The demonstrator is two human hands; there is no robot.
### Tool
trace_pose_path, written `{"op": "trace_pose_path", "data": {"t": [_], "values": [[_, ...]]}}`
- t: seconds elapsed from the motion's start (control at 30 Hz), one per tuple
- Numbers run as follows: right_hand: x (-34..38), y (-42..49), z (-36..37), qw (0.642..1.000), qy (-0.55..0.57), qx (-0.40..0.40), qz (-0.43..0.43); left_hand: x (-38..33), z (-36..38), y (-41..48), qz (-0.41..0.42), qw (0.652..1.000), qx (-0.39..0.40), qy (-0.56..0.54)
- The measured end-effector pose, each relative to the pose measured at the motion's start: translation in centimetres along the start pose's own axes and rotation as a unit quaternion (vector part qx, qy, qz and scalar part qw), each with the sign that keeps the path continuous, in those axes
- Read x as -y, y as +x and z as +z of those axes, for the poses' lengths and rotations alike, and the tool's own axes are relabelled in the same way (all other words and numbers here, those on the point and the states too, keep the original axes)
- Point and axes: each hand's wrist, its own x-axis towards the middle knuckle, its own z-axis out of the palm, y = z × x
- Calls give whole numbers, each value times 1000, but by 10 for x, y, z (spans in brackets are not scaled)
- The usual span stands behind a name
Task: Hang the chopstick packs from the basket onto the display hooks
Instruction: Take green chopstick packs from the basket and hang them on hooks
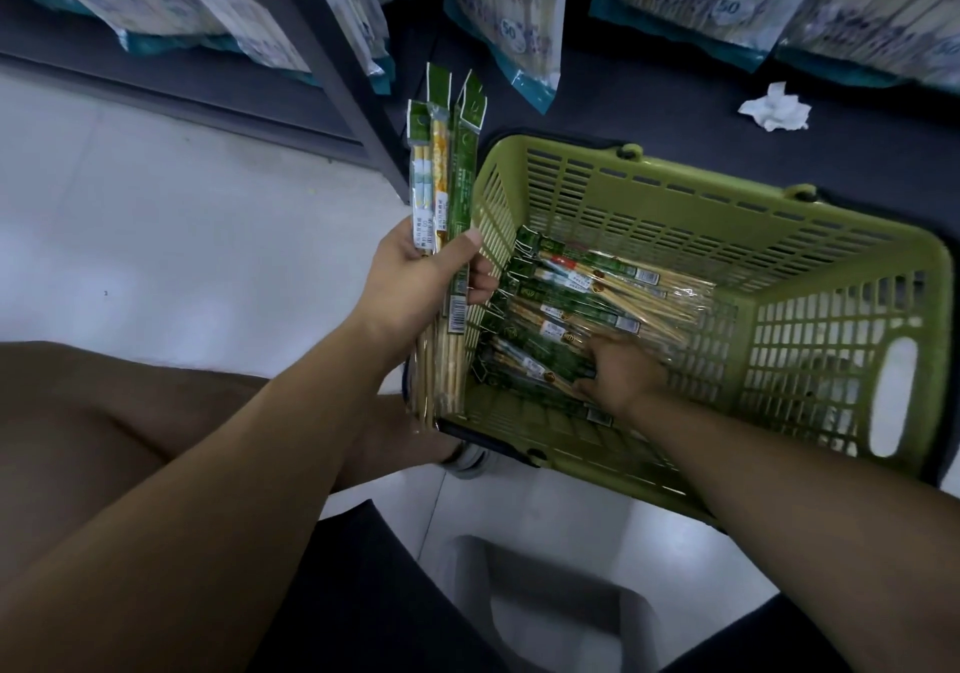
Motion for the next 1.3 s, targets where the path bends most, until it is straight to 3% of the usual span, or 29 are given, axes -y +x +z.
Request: {"op": "trace_pose_path", "data": {"t": [0.33, 0.63, 0.93, 1.07, 1.17, 1.3], "values": [[0, -8, -3, 999, 30, -12, -7, 1, 1, -1, 3, 1000, 1, 7], [-13, -25, -37, 974, 227, -11, -3, -3, 9, -9, 1, 1000, 9, 8], [11, -55, -109, 935, 345, -72, -33, 7, 20, -9, -32, 999, -9, -1], [40, -74, -145, 903, 414, -85, -77, 4, 35, -11, -39, 999, 25, -9], [65, -86, -161, 889, 431, -116, -103, -5, 51, -14, -16, 998, 51, -43], [79, -102, -181, 890, 395, -193, -119, -29, 62, -23, 41, 998, 39, 5]]}}
